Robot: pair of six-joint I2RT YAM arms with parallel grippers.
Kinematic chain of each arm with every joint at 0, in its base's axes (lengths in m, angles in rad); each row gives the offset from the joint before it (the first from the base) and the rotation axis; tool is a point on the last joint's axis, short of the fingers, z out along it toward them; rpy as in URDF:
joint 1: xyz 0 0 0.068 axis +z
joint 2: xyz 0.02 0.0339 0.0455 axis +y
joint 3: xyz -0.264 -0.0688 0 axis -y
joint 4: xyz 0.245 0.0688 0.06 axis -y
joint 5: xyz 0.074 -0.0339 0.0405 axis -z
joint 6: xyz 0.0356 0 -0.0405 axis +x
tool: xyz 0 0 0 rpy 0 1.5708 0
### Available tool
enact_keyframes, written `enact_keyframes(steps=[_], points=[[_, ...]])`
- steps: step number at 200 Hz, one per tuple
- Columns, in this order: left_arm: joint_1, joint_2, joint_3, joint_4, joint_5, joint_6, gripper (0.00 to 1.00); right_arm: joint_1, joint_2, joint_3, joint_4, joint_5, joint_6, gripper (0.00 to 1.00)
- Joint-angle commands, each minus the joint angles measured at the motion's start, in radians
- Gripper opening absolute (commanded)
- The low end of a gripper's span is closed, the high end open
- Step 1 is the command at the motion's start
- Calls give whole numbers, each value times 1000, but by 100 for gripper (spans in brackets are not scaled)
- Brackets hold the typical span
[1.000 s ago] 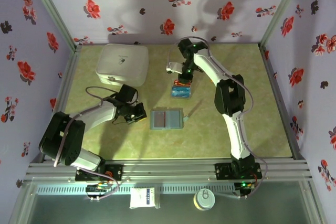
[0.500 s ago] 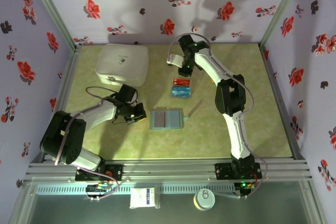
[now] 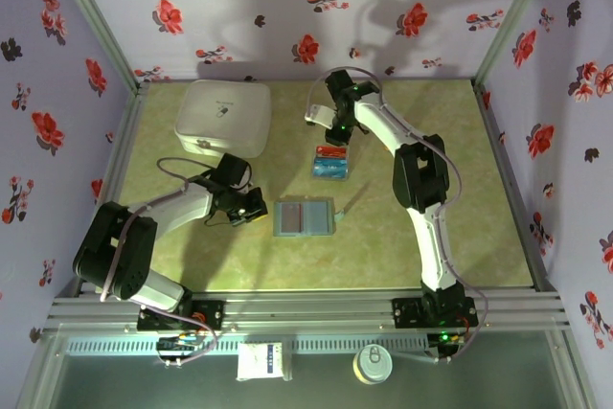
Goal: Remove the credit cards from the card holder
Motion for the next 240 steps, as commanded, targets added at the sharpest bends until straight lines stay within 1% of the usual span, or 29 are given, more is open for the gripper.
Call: enact_keyframes(steps=[1,40,68,90,111,136,148,173,183,205,218,240], points=[[9,-3,14,-24,14,13,3,-2,-70,-21,17,12,21,22],[9,-16,12,-19,12,6,3,-2,-125,-46,74,24,103,23],[9,-22,14,-16,11,7,3,-2,-198,-130,147,18,217,23],[9,-21,12,-6,13,8,3,0,-274,-232,232,10,359,23],[9,-15,11,9,14,7,3,1,-355,-345,323,3,533,22],[9,-4,4,42,17,-2,3,4,-455,-484,407,-43,751,18],[9,4,2,57,21,-7,3,6,-509,-573,460,-81,843,16],[4,7,-6,86,26,-19,4,10,-618,-754,581,-120,1078,12],[0,5,-11,95,26,-25,4,11,-652,-804,599,-124,1177,10],[-13,1,-16,103,27,-29,4,23,-707,-905,632,-174,1340,9],[-23,5,-17,106,27,-29,4,39,-729,-953,654,-215,1404,8],[-39,23,-17,111,30,-29,3,81,-743,-997,625,-214,1474,7]])
